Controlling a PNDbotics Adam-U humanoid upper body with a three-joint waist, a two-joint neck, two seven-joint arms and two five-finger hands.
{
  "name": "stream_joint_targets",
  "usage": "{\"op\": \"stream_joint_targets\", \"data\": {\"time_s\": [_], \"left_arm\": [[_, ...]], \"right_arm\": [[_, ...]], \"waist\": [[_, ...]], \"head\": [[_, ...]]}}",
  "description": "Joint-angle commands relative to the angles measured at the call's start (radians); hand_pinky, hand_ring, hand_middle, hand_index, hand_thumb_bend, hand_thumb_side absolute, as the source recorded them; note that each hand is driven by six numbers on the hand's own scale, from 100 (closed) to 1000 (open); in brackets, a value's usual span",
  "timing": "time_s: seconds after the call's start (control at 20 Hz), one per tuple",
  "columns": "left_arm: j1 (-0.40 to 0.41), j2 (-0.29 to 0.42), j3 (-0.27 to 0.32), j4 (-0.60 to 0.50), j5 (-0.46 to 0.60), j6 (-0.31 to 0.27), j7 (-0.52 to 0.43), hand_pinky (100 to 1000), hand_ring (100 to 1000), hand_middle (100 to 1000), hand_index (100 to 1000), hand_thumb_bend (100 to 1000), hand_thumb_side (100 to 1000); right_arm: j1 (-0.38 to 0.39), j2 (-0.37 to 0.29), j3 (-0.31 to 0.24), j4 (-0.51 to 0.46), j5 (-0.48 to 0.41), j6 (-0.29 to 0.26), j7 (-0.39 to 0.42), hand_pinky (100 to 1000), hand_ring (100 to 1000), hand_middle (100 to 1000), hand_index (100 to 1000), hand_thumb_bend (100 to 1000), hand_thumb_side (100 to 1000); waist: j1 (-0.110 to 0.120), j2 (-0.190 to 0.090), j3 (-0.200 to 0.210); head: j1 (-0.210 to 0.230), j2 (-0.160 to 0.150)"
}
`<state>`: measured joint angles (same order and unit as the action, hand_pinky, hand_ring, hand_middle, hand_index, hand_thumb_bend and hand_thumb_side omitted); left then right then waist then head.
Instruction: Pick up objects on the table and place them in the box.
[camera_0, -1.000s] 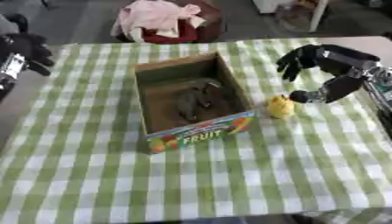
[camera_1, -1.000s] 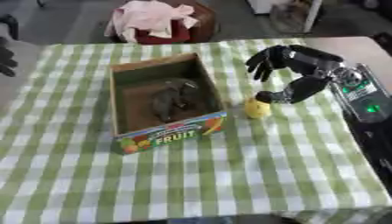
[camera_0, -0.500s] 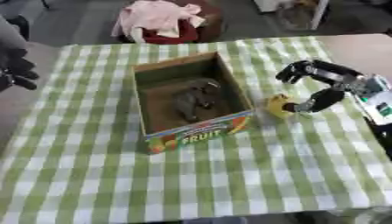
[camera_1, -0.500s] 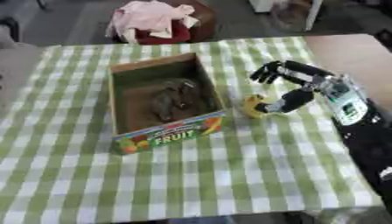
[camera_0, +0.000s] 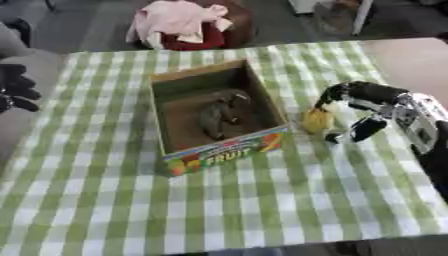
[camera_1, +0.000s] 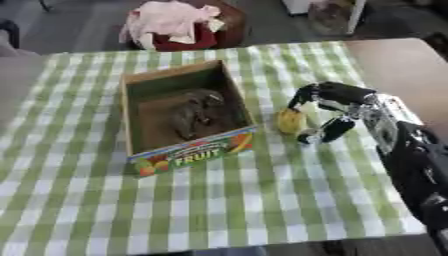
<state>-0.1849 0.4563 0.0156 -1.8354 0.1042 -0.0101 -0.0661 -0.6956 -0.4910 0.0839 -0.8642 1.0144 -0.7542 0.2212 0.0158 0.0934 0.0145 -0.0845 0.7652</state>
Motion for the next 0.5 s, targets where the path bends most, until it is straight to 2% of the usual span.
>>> {"op": "stream_joint_targets", "data": {"time_s": [0.05,0.2,0.25,0.5], "left_arm": [[-0.005,0.009,0.008,-0.014,-0.006,0.004,-0.001,560,603,583,755,100,807],[-0.003,0.005,0.007,-0.012,-0.008,0.005,-0.001,560,603,583,754,100,808],[-0.003,0.005,0.007,-0.011,-0.008,0.006,-0.001,560,603,583,755,100,809],[0.000,0.002,0.007,-0.009,-0.009,0.007,-0.003,560,603,583,755,100,810]], "right_arm": [[-0.019,-0.007,-0.010,0.014,0.057,0.004,-0.065,680,659,660,756,431,233],[-0.021,-0.001,-0.009,0.027,0.084,0.003,-0.108,656,615,609,718,425,163],[-0.022,0.000,-0.010,0.029,0.090,0.003,-0.121,636,590,565,674,395,134],[-0.023,-0.002,-0.014,0.032,0.075,-0.002,-0.165,625,580,532,630,387,133]], "waist": [[0.001,-0.013,0.002],[0.002,-0.013,0.004],[0.002,-0.013,0.004],[0.001,-0.013,0.005]], "head": [[-0.004,0.004],[-0.006,0.004],[-0.005,0.004],[-0.007,0.004]]}}
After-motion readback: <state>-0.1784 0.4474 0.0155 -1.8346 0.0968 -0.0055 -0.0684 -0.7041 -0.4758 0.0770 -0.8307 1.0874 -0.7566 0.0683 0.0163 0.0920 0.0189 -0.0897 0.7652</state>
